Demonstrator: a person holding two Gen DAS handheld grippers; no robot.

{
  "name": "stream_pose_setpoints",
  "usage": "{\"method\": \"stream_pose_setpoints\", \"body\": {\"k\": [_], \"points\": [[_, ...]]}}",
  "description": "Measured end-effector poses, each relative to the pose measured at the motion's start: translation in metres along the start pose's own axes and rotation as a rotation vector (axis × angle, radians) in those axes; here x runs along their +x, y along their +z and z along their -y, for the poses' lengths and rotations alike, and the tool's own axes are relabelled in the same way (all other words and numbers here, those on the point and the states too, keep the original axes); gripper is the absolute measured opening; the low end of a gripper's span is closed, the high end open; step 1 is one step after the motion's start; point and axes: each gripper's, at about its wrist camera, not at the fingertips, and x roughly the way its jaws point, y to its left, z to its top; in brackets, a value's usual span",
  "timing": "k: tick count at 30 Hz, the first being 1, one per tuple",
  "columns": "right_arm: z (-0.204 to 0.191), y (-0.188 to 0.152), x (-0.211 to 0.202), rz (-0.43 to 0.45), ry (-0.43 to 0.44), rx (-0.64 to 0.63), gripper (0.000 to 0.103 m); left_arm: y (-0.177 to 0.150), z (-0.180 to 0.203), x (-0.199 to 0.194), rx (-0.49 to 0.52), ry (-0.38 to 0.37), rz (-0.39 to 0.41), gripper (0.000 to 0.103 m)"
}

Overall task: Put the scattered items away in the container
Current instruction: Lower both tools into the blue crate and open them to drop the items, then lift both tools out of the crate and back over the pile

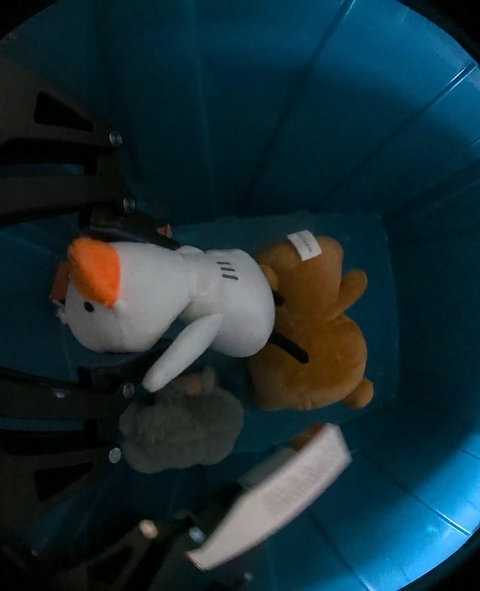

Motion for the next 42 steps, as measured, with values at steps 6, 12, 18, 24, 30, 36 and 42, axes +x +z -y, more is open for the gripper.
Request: {"method": "stream_pose_setpoints", "body": {"k": [6, 12, 18, 24, 30, 36, 42], "points": [[-0.001, -0.007, 0.015, -0.091, 0.021, 0.018, 0.042, -0.004, 0.004, 0.015, 0.009, 0.035, -0.055, 0.047], [0.0, 0.002, 0.018, -0.117, 0.033, -0.011, 0.042, -0.009, 0.018, 0.022, 0.063, 0.074, -0.082, 0.049], [0.005, 0.009, 0.025, -0.11, 0.04, -0.008, 0.042, -0.012, 0.02, 0.021, 0.056, 0.109, -0.076, 0.072], [0.006, 0.009, 0.022, -0.112, 0.051, 0.003, 0.044, -0.01, 0.011, 0.024, 0.066, 0.114, -0.082, 0.072], [0.007, 0.011, 0.024, -0.133, 0.059, 0.011, 0.077, -0.008, 0.01, 0.028, 0.068, 0.116, -0.082, 0.072], [0.006, 0.011, 0.025, -0.149, 0.06, 0.023, 0.092, -0.011, 0.004, 0.024, 0.068, 0.125, -0.083, 0.072], [0.006, 0.012, 0.027, -0.16, 0.058, 0.026, 0.097, -0.013, 0.0, 0.026, 0.066, 0.135, -0.077, 0.072]]}}
